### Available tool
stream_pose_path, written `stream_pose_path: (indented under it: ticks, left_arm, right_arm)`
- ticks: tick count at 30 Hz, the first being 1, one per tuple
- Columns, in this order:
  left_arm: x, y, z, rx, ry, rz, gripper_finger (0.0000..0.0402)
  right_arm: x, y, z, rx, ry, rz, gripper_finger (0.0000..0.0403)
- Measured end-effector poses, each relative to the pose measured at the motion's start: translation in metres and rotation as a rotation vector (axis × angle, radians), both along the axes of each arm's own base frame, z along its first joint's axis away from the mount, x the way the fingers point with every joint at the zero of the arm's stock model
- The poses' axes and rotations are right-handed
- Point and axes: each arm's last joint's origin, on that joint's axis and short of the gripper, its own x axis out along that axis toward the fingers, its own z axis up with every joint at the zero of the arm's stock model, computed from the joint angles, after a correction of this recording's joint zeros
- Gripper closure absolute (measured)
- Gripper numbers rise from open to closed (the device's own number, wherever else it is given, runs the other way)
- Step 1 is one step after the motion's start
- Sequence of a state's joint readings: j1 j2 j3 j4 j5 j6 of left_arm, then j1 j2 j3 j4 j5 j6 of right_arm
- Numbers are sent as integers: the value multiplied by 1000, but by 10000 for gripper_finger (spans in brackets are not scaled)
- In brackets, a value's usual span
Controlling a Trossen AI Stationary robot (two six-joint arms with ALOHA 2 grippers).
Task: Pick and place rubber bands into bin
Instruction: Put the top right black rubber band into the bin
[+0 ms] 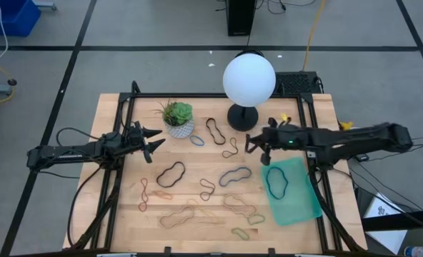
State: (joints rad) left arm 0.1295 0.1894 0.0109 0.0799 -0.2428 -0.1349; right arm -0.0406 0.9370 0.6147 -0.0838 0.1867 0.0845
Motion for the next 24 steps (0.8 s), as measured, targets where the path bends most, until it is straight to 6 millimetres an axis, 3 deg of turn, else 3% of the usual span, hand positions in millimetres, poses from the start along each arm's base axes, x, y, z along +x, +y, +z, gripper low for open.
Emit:
stream_pose_path:
  ticks: [7, 15, 19, 24]
  left_arm:
    - [0, 0, 0, 0, 1, 0, 188]
    - [0, 0, 0, -1, 0, 0, 188]
    - [0, 0, 0, 0, 0, 0, 188]
    - [0, 0, 0, 0, 0, 0, 188]
  right_arm:
    - [-29, 19, 34, 38, -214, 106, 402]
    - [-53, 37, 51, 333, -319, 388, 402]
    - [-60, 44, 48, 461, -256, 461, 403]
    - [-67, 50, 30, 584, -35, 420, 403]
